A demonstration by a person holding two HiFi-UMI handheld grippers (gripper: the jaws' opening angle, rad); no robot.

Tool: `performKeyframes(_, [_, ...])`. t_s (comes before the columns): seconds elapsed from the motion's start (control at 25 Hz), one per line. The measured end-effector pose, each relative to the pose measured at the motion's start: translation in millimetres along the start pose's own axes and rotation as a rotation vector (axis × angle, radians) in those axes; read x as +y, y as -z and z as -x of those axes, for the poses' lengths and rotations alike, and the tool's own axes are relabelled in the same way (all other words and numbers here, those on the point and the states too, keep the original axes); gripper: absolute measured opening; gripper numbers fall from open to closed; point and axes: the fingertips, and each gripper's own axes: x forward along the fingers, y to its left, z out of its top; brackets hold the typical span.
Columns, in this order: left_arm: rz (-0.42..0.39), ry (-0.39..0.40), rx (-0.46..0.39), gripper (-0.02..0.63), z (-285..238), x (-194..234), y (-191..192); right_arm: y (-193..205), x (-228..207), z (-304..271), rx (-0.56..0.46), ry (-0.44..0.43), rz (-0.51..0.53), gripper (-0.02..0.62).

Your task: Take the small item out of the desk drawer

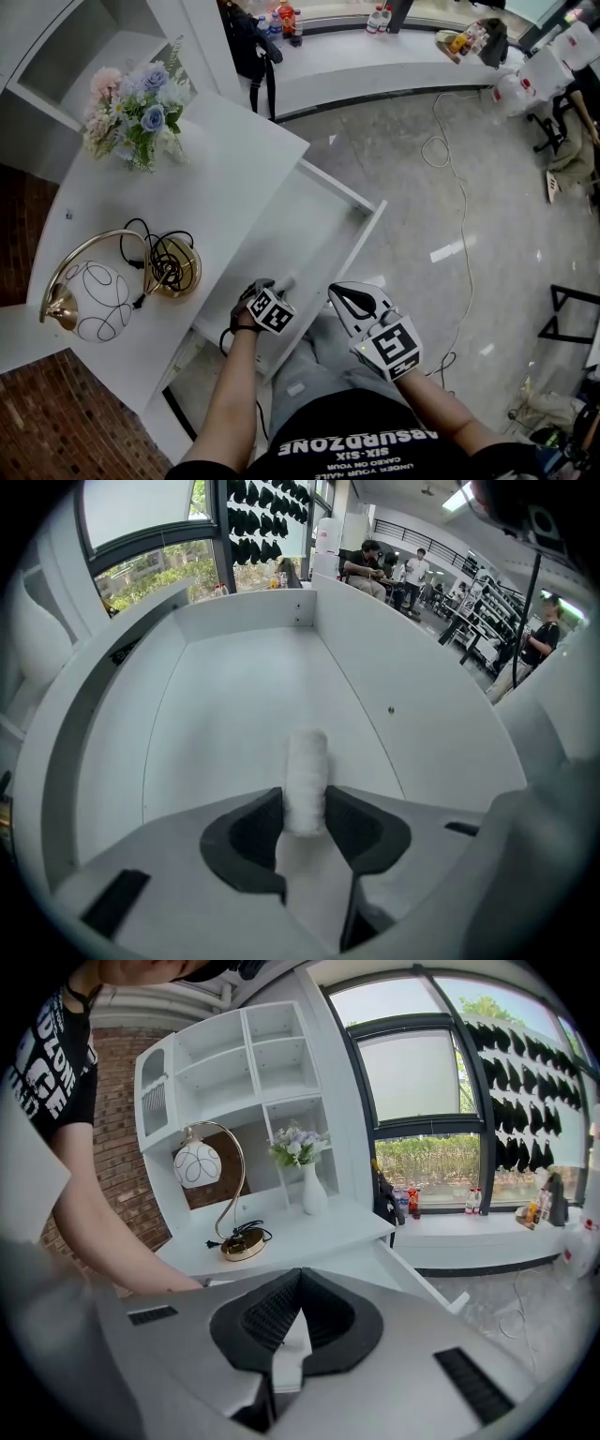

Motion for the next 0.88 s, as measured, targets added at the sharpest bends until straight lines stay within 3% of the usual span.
performKeyframes(0.88, [0.165, -0.028, -0.091, 0.144, 33, 3, -1, -5, 30, 21, -0.035, 0.012, 0.021, -0.002])
